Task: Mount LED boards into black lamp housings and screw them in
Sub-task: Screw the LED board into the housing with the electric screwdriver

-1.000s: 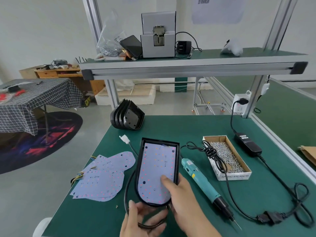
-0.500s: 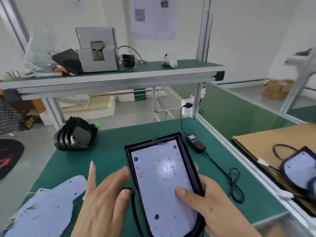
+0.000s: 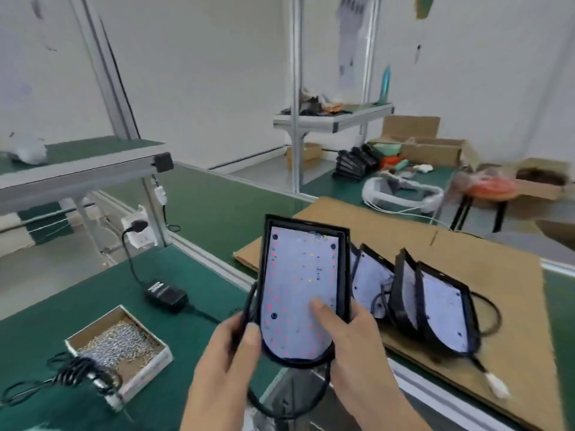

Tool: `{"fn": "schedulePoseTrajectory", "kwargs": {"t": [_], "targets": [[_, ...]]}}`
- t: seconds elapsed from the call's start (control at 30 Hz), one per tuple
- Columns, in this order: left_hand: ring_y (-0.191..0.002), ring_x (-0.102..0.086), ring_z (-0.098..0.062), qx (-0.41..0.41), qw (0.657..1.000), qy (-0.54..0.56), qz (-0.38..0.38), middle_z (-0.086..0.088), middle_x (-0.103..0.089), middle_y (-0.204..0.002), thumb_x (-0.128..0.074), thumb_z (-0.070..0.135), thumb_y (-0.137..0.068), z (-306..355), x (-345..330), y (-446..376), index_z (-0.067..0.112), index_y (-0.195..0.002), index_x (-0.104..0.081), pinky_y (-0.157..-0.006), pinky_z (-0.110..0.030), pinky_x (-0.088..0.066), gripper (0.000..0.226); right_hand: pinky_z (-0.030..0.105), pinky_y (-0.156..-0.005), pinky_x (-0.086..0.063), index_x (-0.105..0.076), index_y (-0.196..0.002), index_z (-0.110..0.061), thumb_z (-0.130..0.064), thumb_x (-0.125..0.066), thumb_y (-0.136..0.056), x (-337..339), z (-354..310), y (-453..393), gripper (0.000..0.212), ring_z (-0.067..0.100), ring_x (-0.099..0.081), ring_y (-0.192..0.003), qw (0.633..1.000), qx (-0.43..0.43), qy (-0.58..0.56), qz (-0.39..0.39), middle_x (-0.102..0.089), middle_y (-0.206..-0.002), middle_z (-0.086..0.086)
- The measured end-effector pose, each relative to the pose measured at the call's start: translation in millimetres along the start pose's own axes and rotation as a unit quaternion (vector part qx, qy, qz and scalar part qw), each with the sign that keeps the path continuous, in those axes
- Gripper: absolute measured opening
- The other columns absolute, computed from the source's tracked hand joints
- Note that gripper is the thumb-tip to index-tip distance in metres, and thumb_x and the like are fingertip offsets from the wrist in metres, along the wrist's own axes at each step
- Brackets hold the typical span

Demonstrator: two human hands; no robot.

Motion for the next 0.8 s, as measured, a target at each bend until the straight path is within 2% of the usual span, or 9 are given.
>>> {"fn": "schedulePoseTrajectory", "kwargs": {"t": [0.03,0.1,0.2,0.3,0.4,0.53,0.63,0.73,0.8], "targets": [[-0.095,-0.069,-0.001,-0.042,0.998,-0.025,-0.034,0.008,-0.076,-0.111,-0.071,0.055,-0.089,14.6,-21.7,5.6,0.032,-0.119,-0.068,-0.078,-0.012,-0.049,0.038,0.037,-0.078,-0.065,-0.075,-0.116,-0.019,-0.023,-0.078,-0.081,23.2,-10.6,-3.6,0.035,0.027,-0.077,-0.102,0.999,0.032,0.011,0.037,-0.079,-0.115,0.003],[-0.092,-0.064,0.014,-0.079,0.994,-0.044,-0.057,0.015,-0.073,-0.107,-0.08,0.042,-0.086,16.5,-58.9,8.8,0.041,-0.11,-0.067,-0.074,-0.001,-0.044,0.027,0.037,-0.076,-0.065,-0.072,-0.119,-0.022,-0.018,-0.076,-0.089,71.1,-37.2,-4.7,0.031,0.025,-0.077,-0.101,0.99,0.08,0.019,0.11,-0.079,-0.114,0.0],[-0.11,-0.061,0.01,-0.091,0.984,-0.025,-0.152,0.023,-0.066,-0.122,-0.071,0.037,-0.095,39.8,-142.2,14.8,0.054,-0.114,-0.06,-0.087,-0.007,-0.047,0.028,0.033,-0.077,-0.064,-0.068,-0.128,-0.025,-0.012,-0.069,-0.098,141.8,-71.7,3.2,0.033,0.022,-0.076,-0.105,0.971,0.134,0.042,0.196,-0.078,-0.118,-0.003],[-0.135,-0.047,-0.001,-0.06,0.975,-0.027,-0.214,0.027,-0.047,-0.143,-0.065,0.044,-0.099,43.4,-212.5,30.0,0.044,-0.151,-0.041,-0.114,-0.028,-0.042,0.057,0.035,-0.084,-0.063,-0.062,-0.136,-0.035,-0.016,-0.069,-0.101,216.8,-100.5,21.1,0.041,0.017,-0.073,-0.11,0.936,0.17,0.087,0.297,-0.075,-0.122,-0.012],[-0.134,-0.049,-0.003,-0.042,0.959,-0.013,-0.279,0.024,-0.05,-0.145,-0.063,0.042,-0.099,41.7,-274.2,52.0,0.042,-0.152,-0.04,-0.116,-0.032,-0.043,0.058,0.043,-0.099,-0.056,-0.063,-0.13,-0.049,-0.015,-0.068,-0.101,280.3,-114.8,33.3,0.045,0.017,-0.073,-0.111,0.907,0.149,0.154,0.363,-0.074,-0.122,-0.015],[-0.119,-0.056,0.004,-0.019,0.94,-0.017,-0.341,0.026,-0.06,-0.129,-0.062,0.037,-0.097,29.1,-319.0,63.8,0.045,-0.137,-0.052,-0.105,-0.023,-0.047,0.042,0.055,-0.104,-0.055,-0.06,-0.146,-0.026,-0.01,-0.061,-0.102,338.3,-102.5,23.9,0.047,0.03,-0.07,-0.113,0.888,0.062,0.231,0.392,-0.071,-0.131,0.008],[-0.101,-0.051,0.024,-0.021,0.93,-0.026,-0.366,0.039,-0.055,-0.112,-0.06,0.033,-0.096,20.9,-326.6,64.1,0.053,-0.126,-0.049,-0.089,-0.007,-0.037,0.039,0.053,-0.096,-0.058,-0.064,-0.141,-0.026,-0.01,-0.056,-0.101,348.3,-96.0,14.4,0.044,0.029,-0.072,-0.102,0.875,0.045,0.274,0.396,-0.075,-0.12,0.008],[-0.101,-0.045,0.025,-0.016,0.926,-0.033,-0.375,0.042,-0.043,-0.108,-0.06,0.031,-0.095,9.0,-329.3,62.4,0.047,-0.139,-0.045,-0.097,-0.015,-0.033,0.048,0.041,-0.07,-0.055,-0.068,-0.134,-0.035,-0.018,-0.052,-0.097,345.2,-91.2,7.5,0.043,0.03,-0.07,-0.08,0.852,0.029,0.335,0.401,-0.077,-0.098,0.004],[-0.093,-0.038,0.035,-0.014,0.923,-0.037,-0.382,0.045,-0.039,-0.103,-0.06,0.031,-0.095,5.9,-329.8,62.8,0.056,-0.133,-0.045,-0.095,-0.013,-0.03,0.048,0.039,-0.064,-0.053,-0.068,-0.132,-0.039,-0.022,-0.051,-0.096,345.5,-90.7,8.0,0.043,0.03,-0.068,-0.075,0.829,0.02,0.369,0.42,-0.075,-0.089,0.001]]}}
Point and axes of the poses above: each hand's wrist, its own y-axis away from the middle knuckle, its own x-axis out of the back of the hand, z = x × y, the point moved 10 cm from there along -y, towards the middle knuckle
